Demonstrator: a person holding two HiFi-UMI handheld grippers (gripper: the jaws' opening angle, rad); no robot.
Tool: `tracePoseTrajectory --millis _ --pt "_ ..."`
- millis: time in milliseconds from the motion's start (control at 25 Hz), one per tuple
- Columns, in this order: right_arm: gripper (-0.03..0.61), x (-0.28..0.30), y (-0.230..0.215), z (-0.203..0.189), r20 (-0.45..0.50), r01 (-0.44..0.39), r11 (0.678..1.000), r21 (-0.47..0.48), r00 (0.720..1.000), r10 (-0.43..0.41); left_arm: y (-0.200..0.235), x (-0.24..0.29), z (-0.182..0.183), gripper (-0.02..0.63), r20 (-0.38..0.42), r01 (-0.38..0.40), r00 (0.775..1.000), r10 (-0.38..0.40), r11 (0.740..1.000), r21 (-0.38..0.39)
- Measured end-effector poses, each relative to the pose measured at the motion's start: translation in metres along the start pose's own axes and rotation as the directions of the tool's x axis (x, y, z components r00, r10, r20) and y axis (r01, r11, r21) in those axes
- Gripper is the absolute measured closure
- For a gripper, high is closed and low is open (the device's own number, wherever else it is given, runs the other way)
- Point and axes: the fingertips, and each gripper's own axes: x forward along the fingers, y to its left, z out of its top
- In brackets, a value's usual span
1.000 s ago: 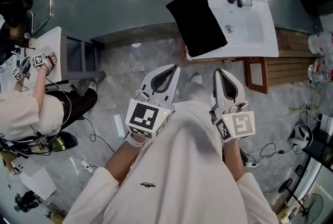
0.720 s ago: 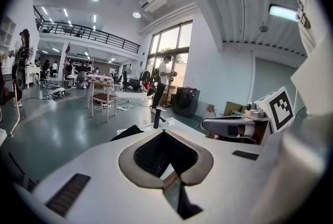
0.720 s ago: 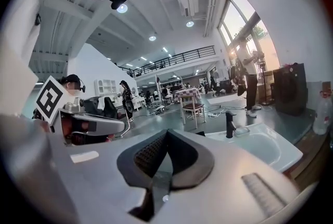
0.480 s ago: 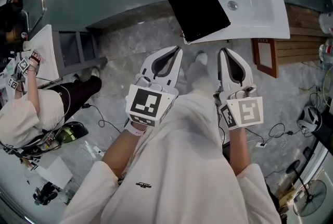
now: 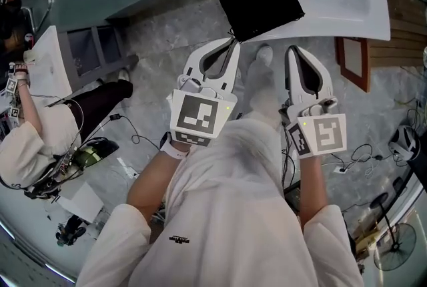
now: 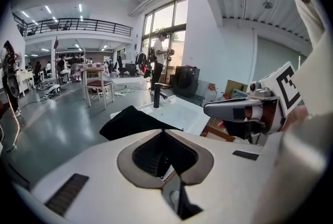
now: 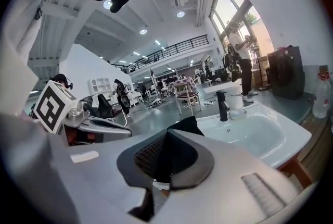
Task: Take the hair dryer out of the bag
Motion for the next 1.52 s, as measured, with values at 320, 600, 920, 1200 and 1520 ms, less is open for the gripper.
tracePoseTrajectory --millis 320,600,920,1200,1520 --pt "0.581 0.017 -0.016 -0.028 -0.025 -0.015 1.0 0.027 1.0 0.016 -0.004 0.041 -0.024 0.571 -0.07 0.029 0.997 -0.027 0.999 0.032" --pt "0.581 0.027 -0.029 -0.044 -0.035 -0.018 0.999 0.045 0.999 0.019 -0.006 0.074 -0.053 0.479 -0.151 0.041 0.988 -0.025 0.994 0.102" --pt "0.581 0.035 -0.034 -0.063 -0.058 -0.018 0.998 0.061 0.998 0.021 0.001 0.101 -0.087 0.382 -0.238 0.045 0.971 0.002 0.981 0.189" --pt "0.581 0.037 -0.039 -0.073 -0.07 -0.024 0.997 0.073 0.997 0.029 0.008 0.118 -0.103 0.383 -0.265 -0.005 0.962 0.07 0.971 0.239" --pt "0.581 0.048 -0.044 -0.08 -0.083 -0.033 0.997 0.074 0.996 0.039 0.029 0.126 -0.095 0.589 -0.224 -0.086 0.967 0.117 0.986 0.144"
